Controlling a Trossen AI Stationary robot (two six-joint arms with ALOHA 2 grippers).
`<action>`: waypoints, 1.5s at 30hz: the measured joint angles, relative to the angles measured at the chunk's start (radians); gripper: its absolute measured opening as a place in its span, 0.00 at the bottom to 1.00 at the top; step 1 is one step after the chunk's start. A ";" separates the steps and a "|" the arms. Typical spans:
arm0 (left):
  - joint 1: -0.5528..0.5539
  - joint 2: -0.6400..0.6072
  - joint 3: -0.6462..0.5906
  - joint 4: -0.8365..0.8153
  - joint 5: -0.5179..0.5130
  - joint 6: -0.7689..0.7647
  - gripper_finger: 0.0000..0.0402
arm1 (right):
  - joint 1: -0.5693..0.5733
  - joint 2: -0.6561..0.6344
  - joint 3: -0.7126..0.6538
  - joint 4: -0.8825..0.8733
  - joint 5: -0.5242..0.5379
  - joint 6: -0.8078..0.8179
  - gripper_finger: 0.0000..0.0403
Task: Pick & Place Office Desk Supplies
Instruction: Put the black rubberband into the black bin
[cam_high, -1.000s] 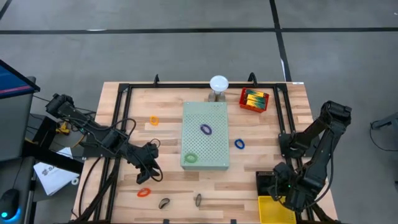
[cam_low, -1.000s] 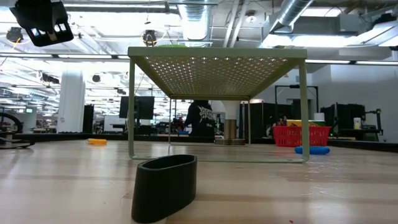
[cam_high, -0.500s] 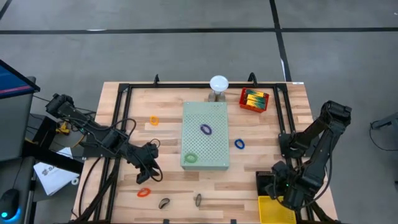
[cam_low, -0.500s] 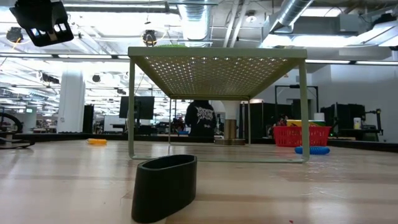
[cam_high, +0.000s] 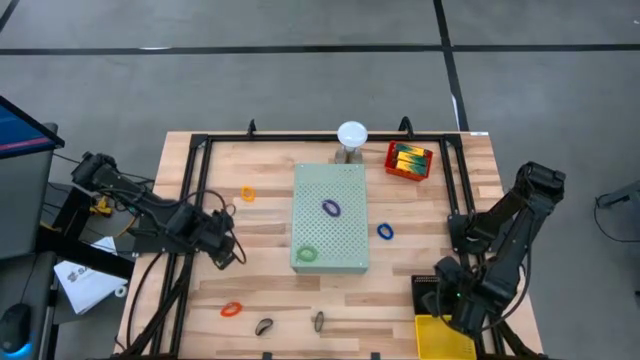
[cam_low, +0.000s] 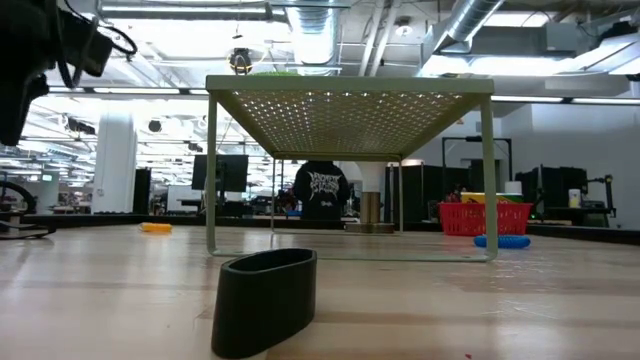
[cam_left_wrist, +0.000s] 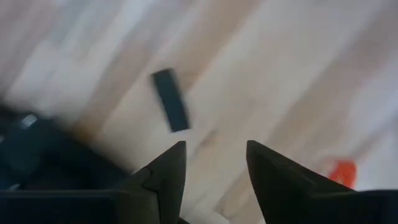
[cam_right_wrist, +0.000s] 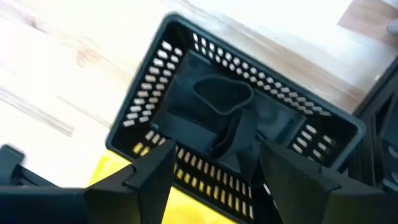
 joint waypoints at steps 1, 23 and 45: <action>0.008 0.000 0.000 -0.012 -0.009 -0.037 0.42 | -0.004 0.000 0.000 -0.001 0.005 0.000 0.57; 0.159 0.000 -0.280 0.260 -0.006 -0.292 0.52 | -0.020 0.000 0.000 0.003 0.011 -0.006 0.57; 0.186 -0.001 -0.388 0.444 0.016 -0.282 0.04 | -0.020 0.000 0.000 0.012 0.010 -0.008 0.57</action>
